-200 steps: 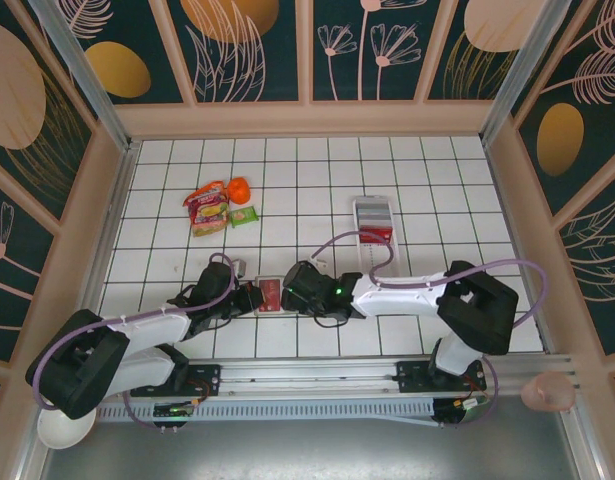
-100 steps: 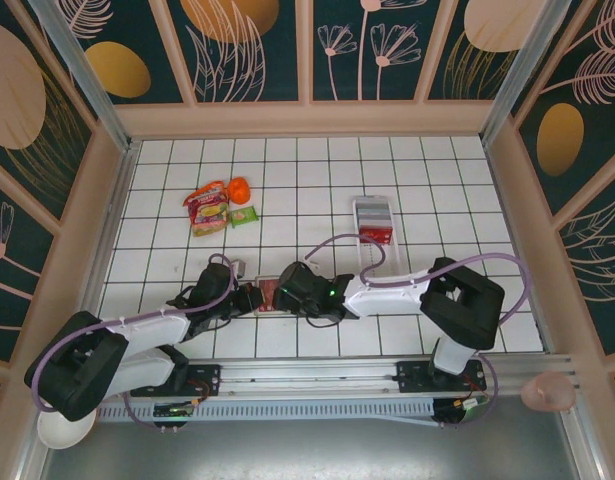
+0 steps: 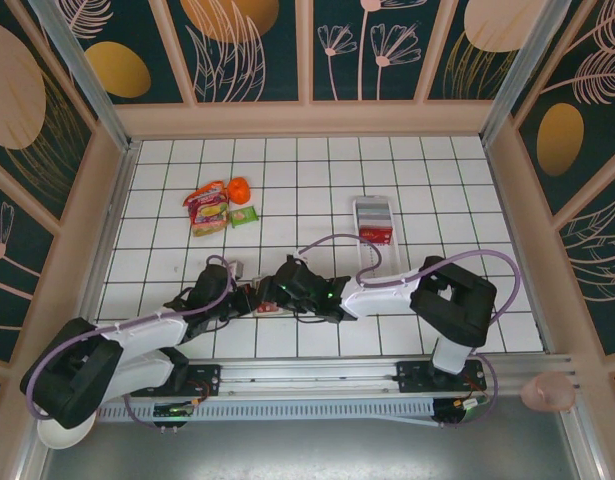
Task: Put the credit cards into the card holder
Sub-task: Flip over the card slot on the card holder.
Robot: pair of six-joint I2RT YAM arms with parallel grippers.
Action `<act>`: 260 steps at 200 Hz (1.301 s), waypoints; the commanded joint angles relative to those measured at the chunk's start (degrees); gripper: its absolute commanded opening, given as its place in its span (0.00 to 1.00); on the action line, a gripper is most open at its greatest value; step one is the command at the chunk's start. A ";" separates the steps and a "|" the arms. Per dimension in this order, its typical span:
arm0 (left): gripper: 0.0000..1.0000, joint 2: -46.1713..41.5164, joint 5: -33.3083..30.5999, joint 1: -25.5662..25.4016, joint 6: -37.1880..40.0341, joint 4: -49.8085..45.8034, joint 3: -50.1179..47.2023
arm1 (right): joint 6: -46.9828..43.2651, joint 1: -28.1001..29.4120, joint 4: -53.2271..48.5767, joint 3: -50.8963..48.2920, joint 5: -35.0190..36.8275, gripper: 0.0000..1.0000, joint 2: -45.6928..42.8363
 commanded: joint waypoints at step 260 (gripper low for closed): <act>0.00 8.89 -10.18 0.28 -1.63 -21.11 22.01 | 4.65 -0.78 4.48 -0.02 -1.02 0.13 4.29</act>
